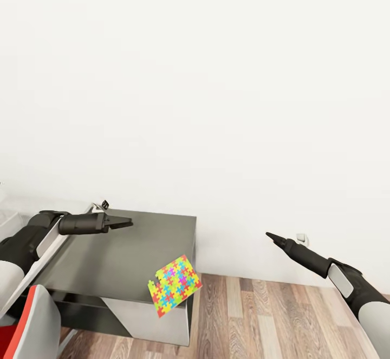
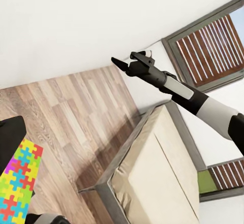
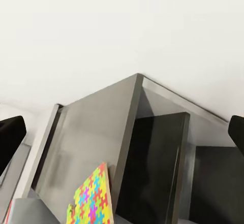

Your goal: Put all the toys in the child's room - the three board games (two on the bed and one on the table), the two jigsaw puzzles on the table, and the tennis ball on the table - inside the toy box on the table in the child's room.

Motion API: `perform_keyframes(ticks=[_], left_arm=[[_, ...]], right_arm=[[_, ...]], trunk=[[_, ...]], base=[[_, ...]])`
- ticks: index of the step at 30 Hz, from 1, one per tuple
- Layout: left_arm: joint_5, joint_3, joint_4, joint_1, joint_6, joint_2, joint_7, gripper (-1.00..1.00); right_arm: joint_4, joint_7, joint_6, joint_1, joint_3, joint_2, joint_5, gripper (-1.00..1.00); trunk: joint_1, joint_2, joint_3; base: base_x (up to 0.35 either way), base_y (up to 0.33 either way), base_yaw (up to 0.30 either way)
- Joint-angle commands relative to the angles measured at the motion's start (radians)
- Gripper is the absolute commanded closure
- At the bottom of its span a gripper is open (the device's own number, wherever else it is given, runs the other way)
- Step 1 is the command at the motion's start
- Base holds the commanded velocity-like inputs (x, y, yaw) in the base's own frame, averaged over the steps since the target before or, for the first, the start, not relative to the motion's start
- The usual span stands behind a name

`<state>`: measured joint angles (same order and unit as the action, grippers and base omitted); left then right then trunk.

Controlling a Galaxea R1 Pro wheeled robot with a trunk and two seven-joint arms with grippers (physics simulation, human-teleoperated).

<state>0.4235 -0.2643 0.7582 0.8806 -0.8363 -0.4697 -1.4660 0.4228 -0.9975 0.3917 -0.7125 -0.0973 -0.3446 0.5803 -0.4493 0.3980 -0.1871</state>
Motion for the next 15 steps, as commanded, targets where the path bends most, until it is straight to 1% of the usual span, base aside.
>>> perform_keyframes(ticks=[1, 15], left_arm=[[0.005, -0.005, 0.0, 0.001, -0.011, -0.001, -0.002, -1.0], [0.006, -0.005, 0.0, 0.001, -0.008, -0.001, -0.003, -1.0]], right_arm=[[0.0, -0.002, 0.009, -0.001, -0.001, 0.0, 0.006, -1.0], [0.0, -0.001, 0.009, -0.001, -0.001, 0.002, 0.006, -1.0]], trunk=[[-0.001, 0.002, 0.0], [-0.001, 0.002, 0.023]], base=[[0.0, 0.0, 0.063], [0.0, 0.0, 0.063]])
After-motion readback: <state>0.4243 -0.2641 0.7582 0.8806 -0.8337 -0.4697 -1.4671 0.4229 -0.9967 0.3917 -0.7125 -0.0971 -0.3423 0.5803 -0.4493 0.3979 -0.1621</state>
